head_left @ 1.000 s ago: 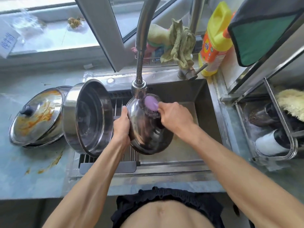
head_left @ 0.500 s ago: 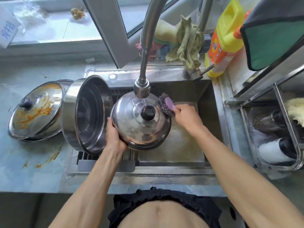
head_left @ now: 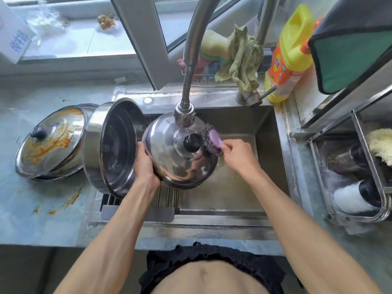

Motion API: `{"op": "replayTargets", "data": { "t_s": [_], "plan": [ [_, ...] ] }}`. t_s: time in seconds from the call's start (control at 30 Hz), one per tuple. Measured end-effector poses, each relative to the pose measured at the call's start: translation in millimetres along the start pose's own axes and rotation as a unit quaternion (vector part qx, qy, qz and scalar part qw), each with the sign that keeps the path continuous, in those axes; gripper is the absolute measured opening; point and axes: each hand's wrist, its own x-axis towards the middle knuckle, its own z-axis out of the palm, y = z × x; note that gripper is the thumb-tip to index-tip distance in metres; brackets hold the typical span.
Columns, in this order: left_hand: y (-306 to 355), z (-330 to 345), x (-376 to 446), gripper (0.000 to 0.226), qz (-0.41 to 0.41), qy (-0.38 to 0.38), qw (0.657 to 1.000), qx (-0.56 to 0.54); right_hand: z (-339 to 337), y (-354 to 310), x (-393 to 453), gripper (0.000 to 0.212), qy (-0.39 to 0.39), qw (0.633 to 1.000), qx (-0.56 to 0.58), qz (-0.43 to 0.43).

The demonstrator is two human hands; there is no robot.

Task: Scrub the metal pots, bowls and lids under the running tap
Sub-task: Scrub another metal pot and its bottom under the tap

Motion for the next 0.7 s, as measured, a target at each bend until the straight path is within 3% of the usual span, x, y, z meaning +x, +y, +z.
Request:
{"op": "replayTargets", "data": {
  "t_s": [0.17, 0.33, 0.43, 0.53, 0.6, 0.7],
  "plan": [
    [4.5, 5.1, -2.7, 0.044, 0.044, 0.041, 0.998, 0.031, -11.2, -26.8, -20.2, 0.027, 0.065, 0.997, -0.005, -0.038],
    [-1.5, 14.2, -11.0, 0.052, 0.102, 0.046, 0.988, 0.107, -6.6, -55.4, -32.1, 0.029, -0.005, 0.984, -0.167, -0.067],
    [-5.8, 20.0, -14.3, 0.054, 0.139, 0.04, 0.98, 0.138, -9.5, -57.6, -16.8, 0.027, 0.002, 0.989, -0.143, -0.024],
    [0.0, 23.9, -12.3, 0.053, 0.108, 0.045, 0.987, 0.113, -5.6, -56.8, -9.5, 0.021, 0.006, 0.998, -0.058, 0.019],
    [1.8, 21.0, -10.9, 0.052, 0.099, 0.04, 0.987, 0.119, -4.5, -51.0, -2.3, 0.032, 0.009, 0.998, 0.023, 0.062],
    [0.4, 11.7, -14.2, 0.048, 0.084, 0.035, 0.988, 0.124, -9.6, -39.9, 6.4, 0.036, 0.002, 0.997, 0.039, 0.074]
  ]
}}
